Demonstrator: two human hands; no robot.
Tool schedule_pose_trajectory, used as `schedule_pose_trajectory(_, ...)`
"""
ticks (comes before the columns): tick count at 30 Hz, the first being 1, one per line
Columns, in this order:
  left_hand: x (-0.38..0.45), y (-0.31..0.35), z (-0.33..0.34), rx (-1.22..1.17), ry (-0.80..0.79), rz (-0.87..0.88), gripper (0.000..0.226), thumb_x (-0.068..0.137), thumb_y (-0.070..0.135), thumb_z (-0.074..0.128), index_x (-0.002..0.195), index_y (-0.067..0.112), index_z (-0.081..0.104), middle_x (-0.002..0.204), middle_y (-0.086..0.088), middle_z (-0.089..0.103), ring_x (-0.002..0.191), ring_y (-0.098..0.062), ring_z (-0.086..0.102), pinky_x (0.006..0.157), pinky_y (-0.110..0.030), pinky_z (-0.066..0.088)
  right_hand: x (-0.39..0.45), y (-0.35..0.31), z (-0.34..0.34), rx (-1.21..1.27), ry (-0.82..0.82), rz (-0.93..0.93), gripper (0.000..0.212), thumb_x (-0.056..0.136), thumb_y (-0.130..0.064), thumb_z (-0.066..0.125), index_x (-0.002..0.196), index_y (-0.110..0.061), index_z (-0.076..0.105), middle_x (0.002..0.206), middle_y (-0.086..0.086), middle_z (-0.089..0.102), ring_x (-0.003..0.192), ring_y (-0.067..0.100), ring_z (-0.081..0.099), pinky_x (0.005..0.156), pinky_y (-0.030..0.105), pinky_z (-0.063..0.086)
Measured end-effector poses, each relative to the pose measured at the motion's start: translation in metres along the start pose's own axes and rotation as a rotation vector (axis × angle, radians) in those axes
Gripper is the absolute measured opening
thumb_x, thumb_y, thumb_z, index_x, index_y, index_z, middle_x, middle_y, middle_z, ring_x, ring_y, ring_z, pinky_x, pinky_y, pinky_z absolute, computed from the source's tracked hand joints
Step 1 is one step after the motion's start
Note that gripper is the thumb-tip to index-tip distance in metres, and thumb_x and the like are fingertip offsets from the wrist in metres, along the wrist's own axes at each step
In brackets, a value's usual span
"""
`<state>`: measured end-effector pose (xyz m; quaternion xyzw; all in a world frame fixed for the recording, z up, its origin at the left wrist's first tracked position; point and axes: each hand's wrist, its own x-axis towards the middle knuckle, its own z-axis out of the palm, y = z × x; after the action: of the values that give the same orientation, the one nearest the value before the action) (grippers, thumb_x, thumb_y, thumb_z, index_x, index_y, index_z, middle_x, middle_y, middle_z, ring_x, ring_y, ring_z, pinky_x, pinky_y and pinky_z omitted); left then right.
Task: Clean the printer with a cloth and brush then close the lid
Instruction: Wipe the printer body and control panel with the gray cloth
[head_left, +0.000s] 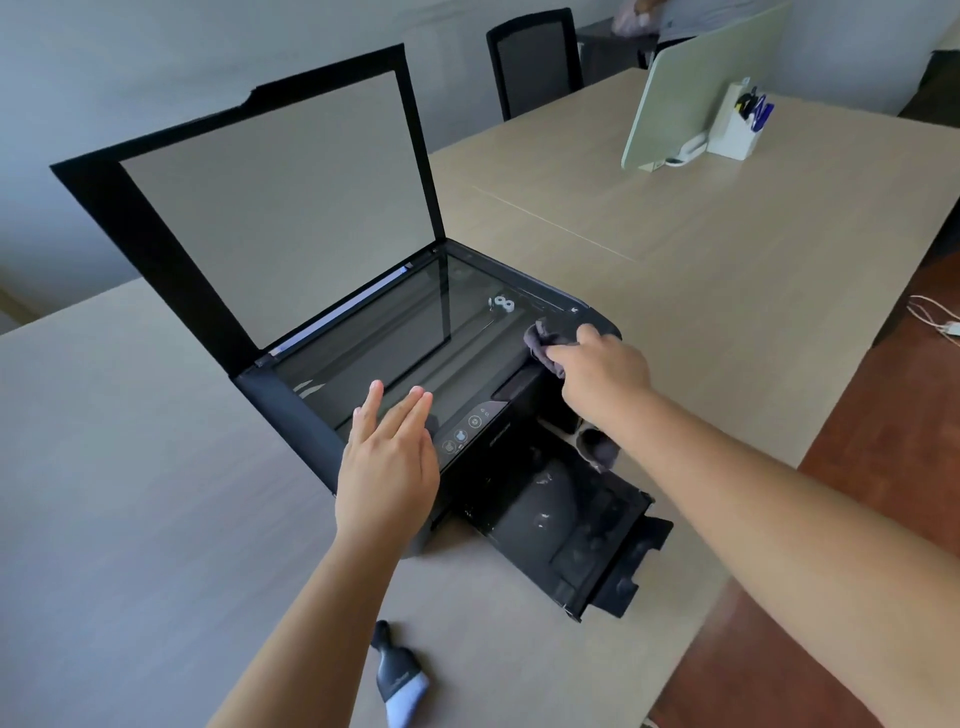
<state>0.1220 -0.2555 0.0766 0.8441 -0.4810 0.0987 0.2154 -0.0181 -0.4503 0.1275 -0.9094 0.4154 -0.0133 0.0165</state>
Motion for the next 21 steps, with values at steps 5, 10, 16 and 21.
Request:
schedule_pose_trajectory(5,0.000,0.000,0.001,-0.009,-0.017,0.002,0.051,0.093,0.023,0.026,0.129,0.011,0.060,0.132,0.000,0.062,0.138,-0.038,0.036,0.110,-0.050,0.034,-0.033,-0.022,0.007,0.084,-0.041,-0.257,0.045,0.087,-0.011,0.046,0.124,-0.033,0.055,0.111,0.007,0.047,0.101,0.032,0.051,0.074,0.036,0.043)
schedule_pose_trajectory(10,0.001,0.001,-0.002,-0.039,-0.092,0.045,0.057,0.097,0.051,0.026,0.131,0.019,0.060,0.136,0.007,0.059,0.145,-0.029,0.027,0.114,-0.048,0.027,-0.007,0.001,0.002,0.067,-0.038,-0.070,0.048,0.085,-0.009,0.045,0.124,-0.037,0.055,0.106,0.006,0.042,0.097,0.030,0.049,0.068,0.034,0.040)
schedule_pose_trajectory(16,0.001,-0.002,0.001,0.013,-0.138,0.099,0.066,0.088,0.065,0.034,0.134,0.023,0.056,0.138,0.011,0.056,0.146,-0.025,0.024,0.115,-0.047,0.026,-0.008,0.015,0.015,0.168,-0.038,-0.087,0.060,0.088,-0.008,0.041,0.133,-0.047,0.047,0.107,0.002,0.043,0.099,0.026,0.049,0.069,0.034,0.040)
schedule_pose_trajectory(21,0.003,-0.002,0.001,-0.013,-0.104,0.078,0.067,0.085,0.066,0.039,0.134,0.024,0.057,0.138,0.012,0.056,0.146,-0.024,0.025,0.113,-0.048,0.029,-0.027,-0.007,0.026,0.191,-0.055,-0.194,0.061,0.087,-0.008,0.041,0.137,-0.043,0.043,0.112,0.003,0.046,0.102,0.027,0.049,0.069,0.032,0.040)
